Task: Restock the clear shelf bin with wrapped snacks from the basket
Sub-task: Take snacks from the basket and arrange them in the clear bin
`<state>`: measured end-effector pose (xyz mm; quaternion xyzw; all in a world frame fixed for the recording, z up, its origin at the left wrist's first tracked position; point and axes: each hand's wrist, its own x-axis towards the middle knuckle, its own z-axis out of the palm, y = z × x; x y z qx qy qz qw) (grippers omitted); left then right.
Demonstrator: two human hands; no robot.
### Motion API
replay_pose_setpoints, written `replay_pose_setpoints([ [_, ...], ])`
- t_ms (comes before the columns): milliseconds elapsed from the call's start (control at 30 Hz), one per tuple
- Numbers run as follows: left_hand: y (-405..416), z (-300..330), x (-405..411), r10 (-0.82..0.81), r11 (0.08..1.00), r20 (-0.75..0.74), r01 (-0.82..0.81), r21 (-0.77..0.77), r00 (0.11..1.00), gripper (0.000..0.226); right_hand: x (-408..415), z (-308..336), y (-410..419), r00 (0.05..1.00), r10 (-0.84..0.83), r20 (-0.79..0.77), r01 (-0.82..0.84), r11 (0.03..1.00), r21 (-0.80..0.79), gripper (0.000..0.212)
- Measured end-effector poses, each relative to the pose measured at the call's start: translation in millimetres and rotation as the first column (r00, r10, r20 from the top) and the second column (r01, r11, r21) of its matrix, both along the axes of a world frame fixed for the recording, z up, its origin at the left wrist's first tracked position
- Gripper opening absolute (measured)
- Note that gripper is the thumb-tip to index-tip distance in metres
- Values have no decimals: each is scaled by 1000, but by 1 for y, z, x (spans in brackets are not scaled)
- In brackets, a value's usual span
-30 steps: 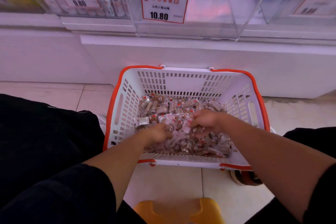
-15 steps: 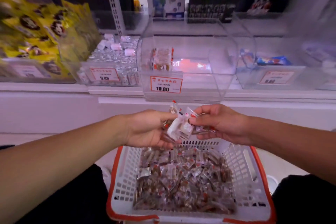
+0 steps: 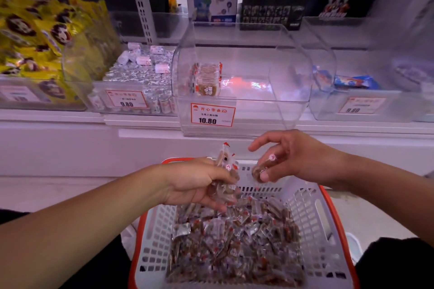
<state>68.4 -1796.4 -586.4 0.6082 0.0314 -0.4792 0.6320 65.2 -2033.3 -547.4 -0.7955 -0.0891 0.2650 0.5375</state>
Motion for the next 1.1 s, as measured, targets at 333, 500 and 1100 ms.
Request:
replay_pose_setpoints([
  [333,-4,16,7,-95,972,-92,72,-226,991,30,-4,-1,17,968,52,245,-42,998,-47,60],
  [500,-2,20,7,-151,965,-75,131,-227,986,39,-13,-2,24,939,217,267,-189,974,-128,84],
  [1100,-15,33,-5,-171,972,391,89,220,905,54,-11,8,24,820,267,506,-136,950,-282,56],
])
